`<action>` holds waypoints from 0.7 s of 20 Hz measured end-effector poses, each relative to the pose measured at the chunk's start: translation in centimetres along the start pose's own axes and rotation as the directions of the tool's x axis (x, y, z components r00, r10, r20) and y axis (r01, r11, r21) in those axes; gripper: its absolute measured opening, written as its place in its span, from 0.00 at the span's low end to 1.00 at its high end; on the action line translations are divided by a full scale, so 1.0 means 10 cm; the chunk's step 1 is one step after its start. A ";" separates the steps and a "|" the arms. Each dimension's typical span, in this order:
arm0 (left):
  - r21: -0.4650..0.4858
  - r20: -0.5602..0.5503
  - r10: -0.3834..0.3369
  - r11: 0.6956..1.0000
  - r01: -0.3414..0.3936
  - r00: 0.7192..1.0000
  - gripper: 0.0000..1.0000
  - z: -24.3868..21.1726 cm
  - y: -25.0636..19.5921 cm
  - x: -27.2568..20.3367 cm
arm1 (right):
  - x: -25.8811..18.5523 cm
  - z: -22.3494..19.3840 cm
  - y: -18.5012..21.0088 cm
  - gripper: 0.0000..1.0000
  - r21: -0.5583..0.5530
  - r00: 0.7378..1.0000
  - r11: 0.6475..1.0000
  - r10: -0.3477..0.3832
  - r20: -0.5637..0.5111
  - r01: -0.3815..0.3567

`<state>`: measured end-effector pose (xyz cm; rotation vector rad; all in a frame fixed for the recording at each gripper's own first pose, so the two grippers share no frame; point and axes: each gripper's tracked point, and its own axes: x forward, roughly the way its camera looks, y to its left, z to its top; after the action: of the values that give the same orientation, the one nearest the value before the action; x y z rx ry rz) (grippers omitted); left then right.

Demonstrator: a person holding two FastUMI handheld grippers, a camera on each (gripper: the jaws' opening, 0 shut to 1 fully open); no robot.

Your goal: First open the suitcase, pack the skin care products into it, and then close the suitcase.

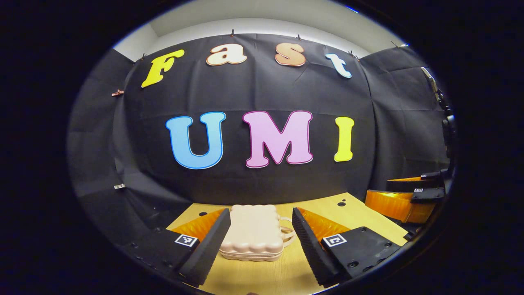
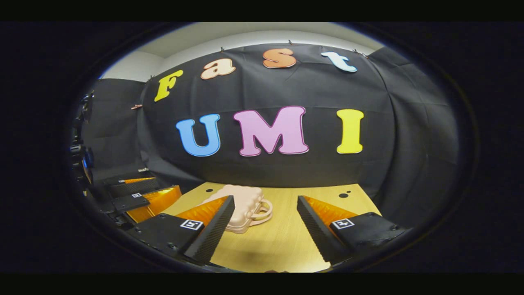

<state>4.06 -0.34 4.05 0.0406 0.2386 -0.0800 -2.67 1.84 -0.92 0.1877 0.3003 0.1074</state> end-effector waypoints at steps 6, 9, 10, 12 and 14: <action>-0.020 -0.013 -0.002 1.000 0.002 1.000 0.95 -0.12 0.03 0.14 | -0.03 -0.10 0.11 0.98 0.007 1.000 1.000 -0.019 -0.010 0.019; -0.021 -0.010 0.003 1.000 -0.003 1.000 0.95 -0.17 0.08 0.18 | -0.03 -0.11 0.15 0.98 0.015 0.999 0.999 -0.036 -0.004 0.036; -0.017 -0.002 0.014 1.000 -0.014 1.000 0.95 -0.14 0.14 0.13 | -0.02 -0.11 0.16 0.98 0.019 0.999 0.999 -0.041 0.002 0.041; -0.017 0.008 0.006 1.000 -0.006 1.000 0.95 -0.12 0.19 0.10 | -0.01 -0.11 0.21 0.98 0.023 0.999 0.999 -0.049 0.008 0.049; -0.026 0.003 -0.002 1.000 0.002 1.000 0.95 -0.13 0.23 0.10 | 0.00 -0.13 0.25 0.98 0.025 0.999 0.998 -0.053 0.008 0.053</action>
<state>4.93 1.99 2.65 0.0140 0.2367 -0.0792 -3.28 4.49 -1.65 0.2047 0.2975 0.0503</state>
